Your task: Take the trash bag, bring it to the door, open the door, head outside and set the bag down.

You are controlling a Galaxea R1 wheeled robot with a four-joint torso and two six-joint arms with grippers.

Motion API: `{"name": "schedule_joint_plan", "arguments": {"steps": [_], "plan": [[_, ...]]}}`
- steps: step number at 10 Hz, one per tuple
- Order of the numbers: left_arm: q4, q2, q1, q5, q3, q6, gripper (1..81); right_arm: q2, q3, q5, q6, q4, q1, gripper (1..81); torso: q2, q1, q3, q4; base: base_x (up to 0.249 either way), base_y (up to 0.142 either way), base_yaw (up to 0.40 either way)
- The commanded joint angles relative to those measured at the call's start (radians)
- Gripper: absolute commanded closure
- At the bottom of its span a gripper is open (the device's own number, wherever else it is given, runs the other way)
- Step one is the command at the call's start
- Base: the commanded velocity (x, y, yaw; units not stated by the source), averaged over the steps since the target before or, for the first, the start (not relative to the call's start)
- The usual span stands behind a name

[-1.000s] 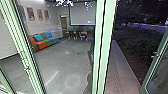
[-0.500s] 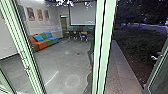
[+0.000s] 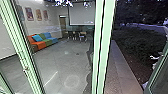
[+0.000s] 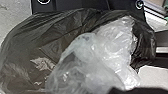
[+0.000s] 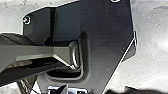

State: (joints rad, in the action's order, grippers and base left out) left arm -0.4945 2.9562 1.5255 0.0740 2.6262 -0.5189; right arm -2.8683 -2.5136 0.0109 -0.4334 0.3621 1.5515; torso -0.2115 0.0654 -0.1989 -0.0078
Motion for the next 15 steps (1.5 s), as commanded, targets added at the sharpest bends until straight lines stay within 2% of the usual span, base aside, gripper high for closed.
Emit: {"name": "schedule_joint_plan", "arguments": {"steps": [1, 10, 15], "plan": [[0.01, -0.009, -0.05, 0.075, -0.003, -0.003, 81.1, 0.004, 0.007, 0.049, 0.004, 0.009, -0.038, 1.0, 0.0, 0.0, 0.0, 0.0, 0.0, 0.0, -0.266], [0.013, -0.008, -0.052, 0.076, -0.003, -0.003, 81.1, -0.004, 0.003, 0.051, 0.004, 0.015, -0.041, 1.0, 0.0, 0.0, 0.0, 0.0, 0.0, 0.0, -0.256], [0.013, -0.005, -0.052, 0.076, -0.003, -0.003, 81.1, -0.007, 0.003, 0.052, 0.004, 0.017, -0.04, 1.0, 0.0, 0.0, 0.0, 0.0, 0.0, 0.0, -0.023]]}}
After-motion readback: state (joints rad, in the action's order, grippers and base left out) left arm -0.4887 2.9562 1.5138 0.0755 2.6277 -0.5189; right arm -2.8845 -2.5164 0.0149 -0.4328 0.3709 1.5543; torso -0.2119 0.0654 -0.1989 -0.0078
